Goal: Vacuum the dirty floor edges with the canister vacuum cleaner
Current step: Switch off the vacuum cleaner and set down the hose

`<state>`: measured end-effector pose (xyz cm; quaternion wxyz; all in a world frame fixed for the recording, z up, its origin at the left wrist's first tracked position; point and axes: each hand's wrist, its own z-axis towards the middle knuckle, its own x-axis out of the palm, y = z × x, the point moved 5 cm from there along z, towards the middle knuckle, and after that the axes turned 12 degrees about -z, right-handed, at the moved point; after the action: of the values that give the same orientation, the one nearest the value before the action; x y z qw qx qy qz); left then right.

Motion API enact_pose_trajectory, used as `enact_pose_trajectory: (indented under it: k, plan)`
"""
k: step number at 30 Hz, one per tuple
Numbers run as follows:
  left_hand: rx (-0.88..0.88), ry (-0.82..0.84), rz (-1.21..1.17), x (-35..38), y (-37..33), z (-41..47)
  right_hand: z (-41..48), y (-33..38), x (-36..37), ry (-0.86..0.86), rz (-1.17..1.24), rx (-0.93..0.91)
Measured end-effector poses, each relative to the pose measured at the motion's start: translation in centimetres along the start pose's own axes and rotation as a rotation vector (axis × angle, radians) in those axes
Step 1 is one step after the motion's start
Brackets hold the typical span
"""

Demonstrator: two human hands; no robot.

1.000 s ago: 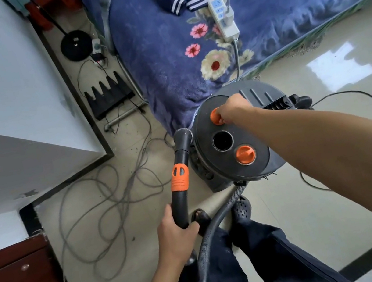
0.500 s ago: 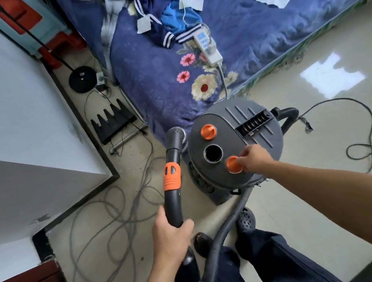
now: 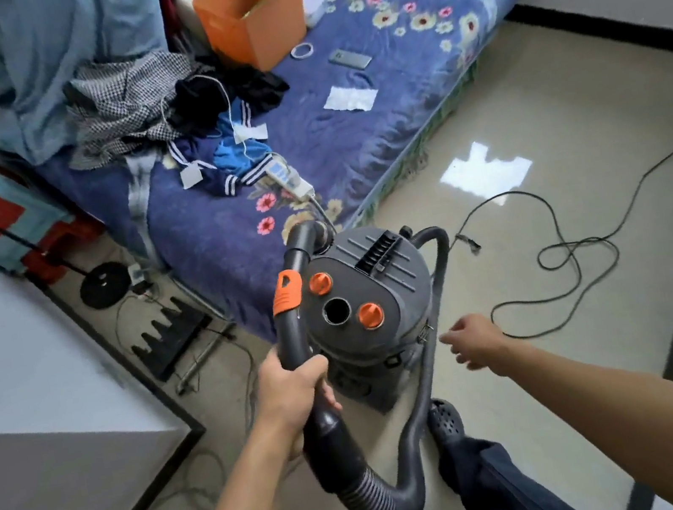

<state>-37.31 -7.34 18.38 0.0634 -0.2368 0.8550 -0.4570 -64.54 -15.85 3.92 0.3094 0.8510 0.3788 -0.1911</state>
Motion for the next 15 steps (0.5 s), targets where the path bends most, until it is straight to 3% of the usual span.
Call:
enact_pose_trajectory:
  k: [5, 7, 10, 15]
  plan:
    - [-0.075, 0.058, -0.107, 0.2, -0.9, -2.1, -7.1, -6.6, 12.6, 0.424, 0.316, 0.407]
    - [-0.134, 0.09, -0.128, -0.1, -1.1, -2.8, -8.9, -6.8, 15.7, 0.522, 0.641, 0.521]
    - [-0.229, 0.14, -0.143, -0.9, -1.1, -3.5, -9.2, -6.5, 16.3, 0.434, 1.086, 0.528]
    - [-0.202, 0.175, -0.24, -1.1, -1.2, -2.9, -8.2, -8.5, 11.9, 0.046, 1.131, 0.514]
